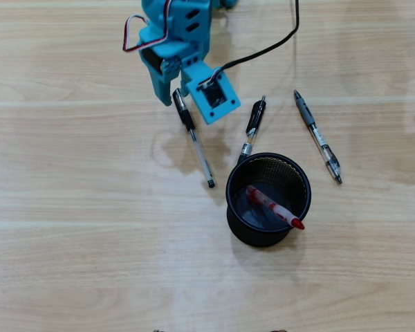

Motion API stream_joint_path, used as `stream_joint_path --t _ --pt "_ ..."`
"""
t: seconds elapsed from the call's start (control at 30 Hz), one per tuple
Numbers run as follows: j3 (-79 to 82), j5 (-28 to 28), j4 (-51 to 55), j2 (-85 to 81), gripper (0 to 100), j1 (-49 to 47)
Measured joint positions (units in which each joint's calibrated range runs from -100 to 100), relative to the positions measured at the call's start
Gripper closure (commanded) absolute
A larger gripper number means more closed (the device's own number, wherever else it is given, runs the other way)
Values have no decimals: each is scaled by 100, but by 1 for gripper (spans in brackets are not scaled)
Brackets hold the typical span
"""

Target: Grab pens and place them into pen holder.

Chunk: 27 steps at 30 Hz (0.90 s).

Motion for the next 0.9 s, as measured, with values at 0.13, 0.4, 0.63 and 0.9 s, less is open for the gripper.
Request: stream_joint_path --t 0.13,0.4,0.63,0.9 --pt "62 -78 0 643 88 -160" --pt "53 -501 -207 1701 79 -431" --pt "53 -496 -560 1938 79 -540" --pt "-106 -485 -560 1938 79 -532"
